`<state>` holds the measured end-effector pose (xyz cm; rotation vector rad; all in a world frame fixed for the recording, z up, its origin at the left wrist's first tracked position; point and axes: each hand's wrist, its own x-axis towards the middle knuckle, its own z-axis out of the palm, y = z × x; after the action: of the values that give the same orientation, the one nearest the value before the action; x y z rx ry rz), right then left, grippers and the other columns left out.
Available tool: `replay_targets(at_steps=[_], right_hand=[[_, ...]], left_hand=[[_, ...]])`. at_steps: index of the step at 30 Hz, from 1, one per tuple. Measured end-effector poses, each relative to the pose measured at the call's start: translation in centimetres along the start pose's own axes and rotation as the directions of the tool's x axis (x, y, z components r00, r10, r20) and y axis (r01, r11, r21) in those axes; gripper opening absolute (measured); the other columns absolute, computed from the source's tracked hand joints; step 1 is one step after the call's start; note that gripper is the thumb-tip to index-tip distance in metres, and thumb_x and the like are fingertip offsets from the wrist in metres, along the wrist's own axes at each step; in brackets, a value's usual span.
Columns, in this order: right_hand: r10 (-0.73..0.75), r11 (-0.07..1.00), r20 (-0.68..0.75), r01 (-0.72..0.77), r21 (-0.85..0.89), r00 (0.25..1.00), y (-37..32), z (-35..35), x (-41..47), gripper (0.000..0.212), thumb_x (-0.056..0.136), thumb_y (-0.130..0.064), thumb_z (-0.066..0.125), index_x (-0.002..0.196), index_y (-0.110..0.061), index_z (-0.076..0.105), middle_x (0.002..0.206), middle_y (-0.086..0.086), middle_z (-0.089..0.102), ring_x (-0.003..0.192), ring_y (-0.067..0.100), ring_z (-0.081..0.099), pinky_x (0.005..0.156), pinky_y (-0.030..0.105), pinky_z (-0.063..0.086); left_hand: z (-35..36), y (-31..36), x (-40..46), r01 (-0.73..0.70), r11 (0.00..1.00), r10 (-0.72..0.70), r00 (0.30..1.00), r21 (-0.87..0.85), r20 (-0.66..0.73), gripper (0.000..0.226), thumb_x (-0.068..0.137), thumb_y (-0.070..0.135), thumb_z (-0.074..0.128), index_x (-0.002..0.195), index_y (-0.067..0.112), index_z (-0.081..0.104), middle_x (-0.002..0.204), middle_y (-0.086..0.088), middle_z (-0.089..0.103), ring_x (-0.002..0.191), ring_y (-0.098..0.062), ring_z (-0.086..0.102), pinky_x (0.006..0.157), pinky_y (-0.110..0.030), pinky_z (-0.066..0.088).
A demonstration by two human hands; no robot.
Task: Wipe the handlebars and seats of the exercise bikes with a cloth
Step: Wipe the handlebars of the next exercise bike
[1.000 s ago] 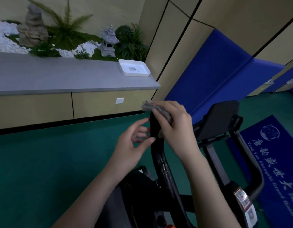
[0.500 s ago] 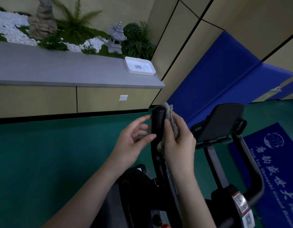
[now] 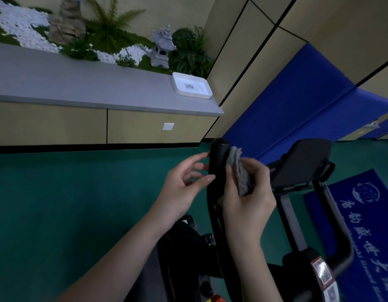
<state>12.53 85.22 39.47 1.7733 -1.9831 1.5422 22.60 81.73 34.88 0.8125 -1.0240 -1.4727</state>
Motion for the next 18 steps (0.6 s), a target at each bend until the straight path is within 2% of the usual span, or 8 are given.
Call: replay_targets(at_steps=[2,5,9,13,18], right_hand=[[-0.083,0.997,-0.005,0.083,0.006,0.997,-0.3,0.5,1.0,0.017,0.085,-0.005,0.069,0.101,0.0,0.066,0.097,0.009,0.063,0.09,0.015,0.061,0.081,0.022,0.05],[-0.172,0.985,0.086,0.173,-0.006,0.981,-0.2,0.7,1.2,0.021,0.078,0.006,0.069,0.099,0.003,0.07,0.103,0.016,0.059,0.097,0.018,0.058,0.088,0.017,0.046],[-0.223,0.974,0.208,0.227,0.007,0.952,0.9,-0.9,0.4,0.018,0.079,0.003,0.067,0.096,0.002,0.071,0.098,0.009,0.057,0.092,0.005,0.054,0.085,0.007,0.04],[-0.244,0.97,0.132,0.242,0.032,0.961,0.7,-0.6,1.5,0.019,0.08,0.005,0.07,0.099,0.001,0.071,0.102,0.014,0.056,0.095,0.001,0.052,0.086,0.008,0.04],[-0.284,0.958,0.247,0.287,0.027,0.926,1.2,-0.8,0.6,0.023,0.077,0.009,0.071,0.098,0.001,0.072,0.1,0.008,0.056,0.093,0.005,0.054,0.086,0.007,0.04]], left_hand=[[0.1,0.0,-0.1,0.012,0.999,-0.012,1.0,-0.047,-0.004,0.043,0.082,-0.004,0.065,0.11,0.028,0.061,0.088,0.007,0.068,0.081,-0.005,0.063,0.078,-0.014,0.049],[0.1,-0.2,-0.3,0.032,0.995,-0.033,0.999,-0.099,-0.009,0.038,0.083,-0.005,0.063,0.112,0.018,0.063,0.097,-0.006,0.07,0.087,-0.008,0.064,0.081,-0.017,0.05],[-0.1,-0.8,-0.5,0.084,0.987,-0.088,0.996,-0.137,-0.024,0.031,0.082,-0.003,0.065,0.098,0.024,0.068,0.091,0.007,0.073,0.088,-0.003,0.066,0.077,-0.013,0.048],[-0.2,-1.3,-1.1,0.102,0.987,-0.107,0.994,-0.128,-0.033,0.026,0.081,0.003,0.069,0.097,0.023,0.07,0.097,0.008,0.074,0.094,-0.006,0.067,0.082,-0.014,0.048],[0.0,-1.4,-1.7,0.131,0.98,-0.136,0.99,-0.147,-0.029,0.022,0.084,0.002,0.064,0.099,0.016,0.071,0.103,-0.001,0.073,0.101,-0.014,0.066,0.092,-0.021,0.049]])
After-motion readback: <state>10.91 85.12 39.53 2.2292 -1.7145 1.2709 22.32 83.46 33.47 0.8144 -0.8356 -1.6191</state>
